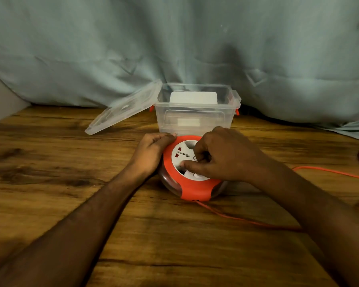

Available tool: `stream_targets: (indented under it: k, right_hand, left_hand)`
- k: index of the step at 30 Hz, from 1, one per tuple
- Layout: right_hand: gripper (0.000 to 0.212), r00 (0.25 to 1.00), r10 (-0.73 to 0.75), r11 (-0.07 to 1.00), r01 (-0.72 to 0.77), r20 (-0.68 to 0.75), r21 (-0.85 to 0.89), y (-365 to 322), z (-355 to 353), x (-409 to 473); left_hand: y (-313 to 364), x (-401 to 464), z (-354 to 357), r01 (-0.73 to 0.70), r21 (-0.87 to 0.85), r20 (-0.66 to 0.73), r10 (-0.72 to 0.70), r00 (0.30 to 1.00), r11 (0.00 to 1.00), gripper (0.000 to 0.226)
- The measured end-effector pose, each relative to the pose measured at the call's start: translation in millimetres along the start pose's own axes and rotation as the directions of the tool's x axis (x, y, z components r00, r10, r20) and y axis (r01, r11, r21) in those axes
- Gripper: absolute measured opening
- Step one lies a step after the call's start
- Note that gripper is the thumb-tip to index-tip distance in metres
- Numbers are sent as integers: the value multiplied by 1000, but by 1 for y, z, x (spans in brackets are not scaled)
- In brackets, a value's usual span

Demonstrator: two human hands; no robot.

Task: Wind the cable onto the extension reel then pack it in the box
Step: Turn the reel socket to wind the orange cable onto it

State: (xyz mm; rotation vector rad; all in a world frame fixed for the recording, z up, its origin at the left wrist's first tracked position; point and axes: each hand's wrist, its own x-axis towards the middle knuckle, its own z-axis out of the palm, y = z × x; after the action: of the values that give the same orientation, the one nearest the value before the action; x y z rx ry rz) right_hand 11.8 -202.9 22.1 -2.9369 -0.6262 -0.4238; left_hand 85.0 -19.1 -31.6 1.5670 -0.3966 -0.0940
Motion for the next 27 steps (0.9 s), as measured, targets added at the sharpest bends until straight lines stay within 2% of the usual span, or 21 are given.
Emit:
stream_targets:
  k: [4, 6, 8, 10, 16, 19, 22, 27]
  right_hand:
    - [20, 995, -79, 988, 85, -54, 132, 12, -14, 0]
    - [16, 994, -101, 980, 94, 28, 176, 18, -18, 1]
    - [19, 981, -117, 969, 79, 153, 232, 25, -18, 2]
    - [23, 975, -114, 967, 64, 192, 245, 29, -15, 3]
    - [33, 980, -71, 988, 44, 184, 145, 28, -10, 3]
    - [32, 984, -69, 994, 54, 167, 94, 27, -12, 0]
    - [44, 988, -44, 998, 37, 147, 52, 25, -13, -3]
    - [57, 996, 3, 1000, -3, 84, -7, 12, -10, -4]
  left_hand:
    - [1, 0, 1, -7, 0, -4, 7, 1000, 1000, 40]
    - [1, -1, 1, -4, -4, 0, 4, 1000, 1000, 39]
    - [1, -2, 0, 1, -13, 2, -1, 1000, 1000, 39]
    - [1, -3, 0, 2, -19, 8, -2, 1000, 1000, 39]
    - [3, -3, 2, -11, 25, 34, 10, 999, 1000, 50]
    - [3, -3, 2, -3, 25, 15, 2, 1000, 1000, 46]
    - [4, -4, 3, -2, 17, -7, 2, 1000, 1000, 40]
    - [5, -4, 3, -10, 20, 4, 10, 1000, 1000, 46]
